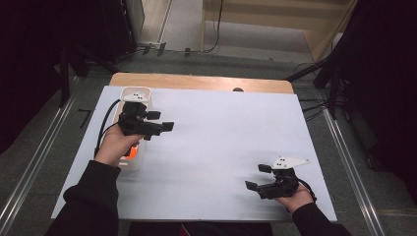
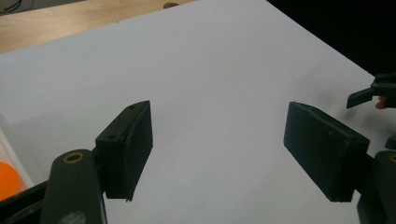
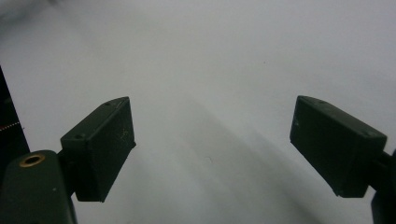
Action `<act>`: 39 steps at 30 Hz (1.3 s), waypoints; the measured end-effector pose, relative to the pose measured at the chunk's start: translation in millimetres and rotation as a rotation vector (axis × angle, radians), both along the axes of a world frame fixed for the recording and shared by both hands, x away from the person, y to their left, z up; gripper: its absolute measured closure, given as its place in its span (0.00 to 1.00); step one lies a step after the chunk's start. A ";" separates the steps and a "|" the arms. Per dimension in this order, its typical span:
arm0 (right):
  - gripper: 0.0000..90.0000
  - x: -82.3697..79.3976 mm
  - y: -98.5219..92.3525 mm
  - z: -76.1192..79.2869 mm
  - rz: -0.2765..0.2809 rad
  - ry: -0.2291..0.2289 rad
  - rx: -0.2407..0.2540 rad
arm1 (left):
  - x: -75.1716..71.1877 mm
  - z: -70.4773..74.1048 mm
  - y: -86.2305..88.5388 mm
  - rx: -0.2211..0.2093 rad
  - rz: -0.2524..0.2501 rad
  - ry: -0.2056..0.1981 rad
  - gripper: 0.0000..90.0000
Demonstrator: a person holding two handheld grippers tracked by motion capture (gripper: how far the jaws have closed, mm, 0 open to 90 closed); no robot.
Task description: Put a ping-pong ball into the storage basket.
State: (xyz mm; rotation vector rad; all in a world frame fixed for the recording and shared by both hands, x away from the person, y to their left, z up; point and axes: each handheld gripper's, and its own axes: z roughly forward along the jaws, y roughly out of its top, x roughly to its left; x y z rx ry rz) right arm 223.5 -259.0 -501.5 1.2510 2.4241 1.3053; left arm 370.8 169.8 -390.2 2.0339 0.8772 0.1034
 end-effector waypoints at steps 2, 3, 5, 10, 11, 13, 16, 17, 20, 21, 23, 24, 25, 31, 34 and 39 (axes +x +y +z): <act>0.14 -0.1 -0.3 0.1 -0.002 0.002 0.000 | -2.3 -1.4 0.5 0.001 -0.013 -0.001 0.27; 0.14 -0.1 -0.3 0.1 -0.002 0.002 -0.001 | -3.3 -1.7 0.6 0.004 -0.015 -0.001 0.27; 0.14 -0.1 -0.4 0.1 0.000 -0.002 0.000 | -6.7 -3.1 0.0 0.000 -0.024 0.001 0.27; 0.14 -0.3 0.2 0.4 -0.001 0.002 0.000 | -13.7 -5.1 -0.8 0.013 -0.054 -0.004 0.27; 0.14 -0.4 0.4 0.4 0.000 0.002 0.001 | -15.5 -5.9 -1.0 0.016 -0.066 -0.003 0.27; 0.14 -0.4 0.5 0.3 0.003 0.002 -0.004 | -17.6 -7.4 -1.0 0.012 -0.089 0.006 0.27; 0.14 -0.3 0.7 -0.1 0.006 -0.001 -0.007 | -22.1 -9.6 -0.6 0.011 -0.106 0.009 0.27; 0.14 -0.4 0.7 -0.1 0.005 0.000 -0.006 | -24.8 -10.7 -0.8 0.008 -0.112 0.012 0.27; 0.14 -0.6 0.7 0.1 0.005 -0.001 -0.005 | -30.1 -13.0 -1.5 0.016 -0.124 0.009 0.27; 0.14 -0.6 0.8 0.1 0.005 0.000 -0.005 | -31.6 -13.8 -1.7 0.020 -0.129 0.006 0.27; 0.14 -0.5 0.9 0.1 0.005 0.000 -0.005 | -34.6 -15.5 -2.2 0.020 -0.131 0.000 0.27; 0.14 -0.4 1.0 0.1 0.005 -0.001 -0.006 | -35.6 -15.7 -2.0 0.025 -0.132 -0.003 0.27; 0.14 -0.5 1.0 0.2 0.005 -0.001 -0.007 | -37.4 -16.7 -2.1 0.017 -0.131 -0.004 0.27; 0.14 -0.5 0.8 0.2 0.002 0.001 -0.005 | -43.4 -19.3 -1.3 0.012 -0.123 -0.025 0.27; 0.14 -0.5 0.8 0.2 0.003 0.000 -0.005 | -46.6 -20.3 -0.9 0.021 -0.120 -0.041 0.27; 0.14 -0.3 0.8 0.1 0.002 0.000 -0.006 | -50.6 -23.5 -0.7 0.032 -0.117 -0.053 0.27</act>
